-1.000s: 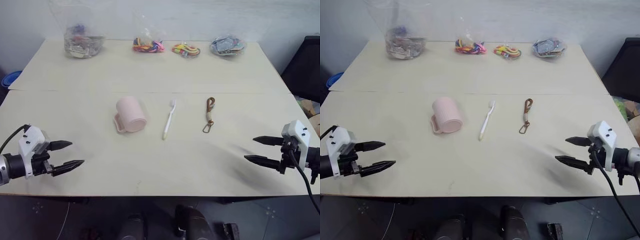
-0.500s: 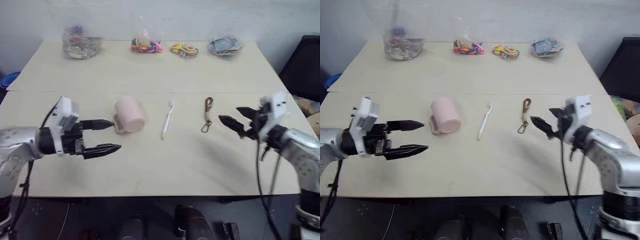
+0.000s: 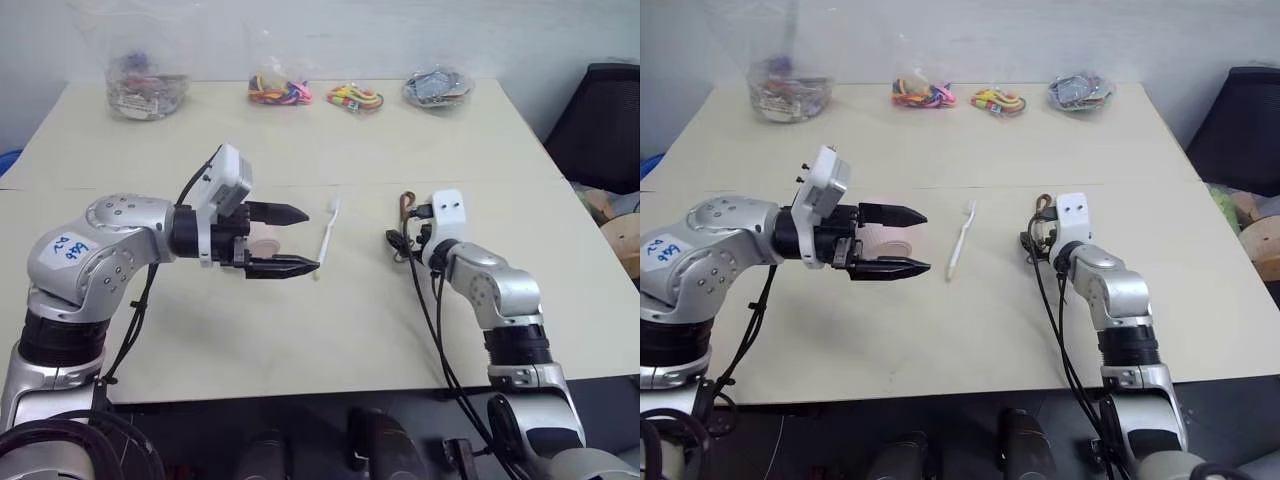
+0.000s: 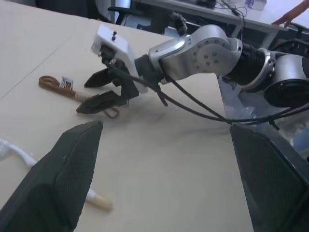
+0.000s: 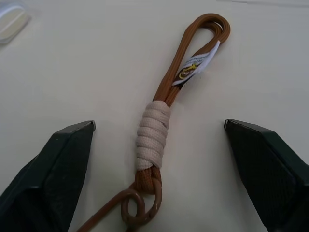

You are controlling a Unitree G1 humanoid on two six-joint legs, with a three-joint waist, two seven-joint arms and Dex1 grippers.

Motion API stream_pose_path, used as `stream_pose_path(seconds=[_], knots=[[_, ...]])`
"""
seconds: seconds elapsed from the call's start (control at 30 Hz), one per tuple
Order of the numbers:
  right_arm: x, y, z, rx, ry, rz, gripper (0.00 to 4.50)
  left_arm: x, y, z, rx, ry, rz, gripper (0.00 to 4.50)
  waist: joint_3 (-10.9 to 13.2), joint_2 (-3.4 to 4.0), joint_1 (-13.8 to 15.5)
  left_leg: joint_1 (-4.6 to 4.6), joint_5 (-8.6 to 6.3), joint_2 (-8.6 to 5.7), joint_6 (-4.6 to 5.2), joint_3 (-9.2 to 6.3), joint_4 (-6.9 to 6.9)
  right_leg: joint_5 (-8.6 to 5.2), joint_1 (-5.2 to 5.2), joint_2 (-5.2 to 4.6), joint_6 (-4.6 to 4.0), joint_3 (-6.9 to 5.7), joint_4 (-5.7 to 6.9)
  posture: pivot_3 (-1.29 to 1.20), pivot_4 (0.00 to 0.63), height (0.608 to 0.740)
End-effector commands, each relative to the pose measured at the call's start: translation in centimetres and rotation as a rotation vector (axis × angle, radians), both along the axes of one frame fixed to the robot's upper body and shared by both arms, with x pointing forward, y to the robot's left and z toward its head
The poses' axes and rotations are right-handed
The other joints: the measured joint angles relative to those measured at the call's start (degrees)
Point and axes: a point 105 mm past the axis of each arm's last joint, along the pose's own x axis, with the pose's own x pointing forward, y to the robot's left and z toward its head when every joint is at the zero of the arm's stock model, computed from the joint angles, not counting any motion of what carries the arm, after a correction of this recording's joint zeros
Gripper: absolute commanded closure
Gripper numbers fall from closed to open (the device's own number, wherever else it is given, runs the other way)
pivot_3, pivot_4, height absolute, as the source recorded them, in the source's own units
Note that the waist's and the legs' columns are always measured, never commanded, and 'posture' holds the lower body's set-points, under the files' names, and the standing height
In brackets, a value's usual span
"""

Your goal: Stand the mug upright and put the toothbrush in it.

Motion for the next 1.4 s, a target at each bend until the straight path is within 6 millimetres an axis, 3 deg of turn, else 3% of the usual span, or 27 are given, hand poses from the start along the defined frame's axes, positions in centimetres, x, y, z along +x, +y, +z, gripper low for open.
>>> stream_pose_path(seconds=[0.03, 0.33, 0.47, 0.53, 0.67, 0.8, 0.93, 1.07, 1.17, 1.27, 1.3, 1.4], knots=[[0.2, 0.2, -0.5, 0.006, -0.001, 0.002, 1.33, 0.5, 0.1, 0.6, 0.004, -0.055, 0.022, 0.0, 0.0, 0.0, -0.03, 0.01, 0.0, 0.01, 0.0, -0.01, 0.0, 0.0, 0.0, 0.0, 0.0, 0.0, 0.0, 0.0, 0.15, 0.74], [0.0, 0.4, -0.6, 0.002, -0.016, 0.018, 4.36, 0.7, 0.4, 0.4, 0.005, -0.064, 0.032, 0.0, 0.0, 0.0, 0.1, 0.0, 0.01, 0.04, -0.02, -0.06, 0.0, 0.0, 0.0, -0.03, 0.0, 0.01, 0.0, 0.0, 0.15, 0.74], [-0.1, -0.2, 0.1, 0.031, -0.031, -0.004, 4.39, 1.0, 0.5, 0.1, 0.006, -0.062, 0.04, 0.0, 0.0, 0.0, 0.11, -0.01, 0.01, 0.03, -0.02, -0.09, 0.02, 0.0, 0.01, -0.05, 0.0, 0.0, 0.0, 0.0, 0.15, 0.74], [-0.4, -1.4, 1.0, 0.048, -0.058, -0.046, 4.39, 1.3, 0.4, 0.0, 0.006, -0.063, 0.044, 0.0, 0.0, 0.0, 0.23, -0.02, 0.01, 0.03, -0.02, -0.1, 0.01, 0.0, 0.01, -0.05, 0.0, -0.02, 0.0, 0.0, 0.15, 0.74], [-2.9, -8.2, 2.8, 0.051, -0.105, -0.248, 4.39, 1.2, -0.7, -0.2, -0.016, -0.07, -0.003, 0.0, 0.02, 0.04, 1.21, -0.13, 0.01, 0.03, -0.01, -0.17, 0.02, 0.0, 0.0, -0.13, 0.0, -0.06, -0.02, 0.0, 0.15, 0.74], [-7.3, -15.2, 2.4, 0.022, -0.081, -0.459, 4.39, 0.5, -2.3, -0.8, -0.02, -0.064, -0.093, 0.0, 0.02, 0.04, 1.96, -0.19, 0.01, -0.01, 0.0, -0.18, 0.03, 0.01, 0.0, -0.11, 0.02, -0.05, -0.1, 0.0, 0.15, 0.74], [-10.0, -16.8, 1.7, 0.029, -0.043, -0.503, 4.39, -0.1, -3.5, -1.2, -0.015, -0.058, -0.176, 0.0, 0.02, 0.04, 1.67, -0.13, 0.01, -0.02, 0.0, -0.1, 0.03, 0.01, 0.01, -0.01, 0.03, -0.01, -0.09, 0.0, 0.15, 0.74], [-11.6, -17.5, -0.5, 0.022, 0.026, -0.547, 4.39, -0.5, -4.5, -1.2, -0.003, -0.07, -0.25, 0.0, 0.01, 0.05, 1.35, 0.06, 0.03, 0.05, -0.04, 0.13, -0.04, 0.02, 0.01, 0.08, 0.03, 0.17, 0.01, 0.0, 0.15, 0.74], [-11.9, -17.5, -0.9, 0.027, 0.033, -0.551, 3.44, -0.4, -4.9, -1.2, 0.005, -0.086, -0.266, 0.0, -0.02, 0.11, 1.56, 0.06, 0.03, 0.03, -0.04, 0.13, -0.03, 0.01, 0.01, 0.07, 0.03, 0.18, 0.0, 0.0, 0.15, 0.74], [-11.9, -17.2, -0.1, 0.021, 0.007, -0.528, 2.28, 0.0, -4.7, -1.1, 0.002, -0.086, -0.244, 0.0, -0.01, 0.11, 1.7, 0.04, 0.03, 0.01, -0.04, 0.1, -0.01, 0.02, 0.01, 0.05, 0.03, 0.19, -0.01, 0.0, 0.15, 0.74], [-12.0, -17.2, 0.1, 0.017, 0.003, -0.522, 2.08, 0.1, -4.6, -1.1, 0.003, -0.086, -0.235, 0.0, -0.01, 0.11, 1.78, 0.03, 0.03, 0.0, -0.04, 0.09, -0.01, 0.02, 0.01, 0.05, 0.03, 0.18, -0.01, 0.0, 0.15, 0.74], [-11.9, -17.2, 2.6, -0.075, -0.04, -0.446, 1.05, 0.5, -3.4, -1.2, -0.005, -0.073, -0.149, 0.0, 0.02, 0.16, 1.79, 0.01, 0.04, -0.03, -0.03, 0.04, 0.01, 0.02, 0.01, 0.01, 0.03, 0.18, -0.02, 0.0, 0.15, 0.74]])
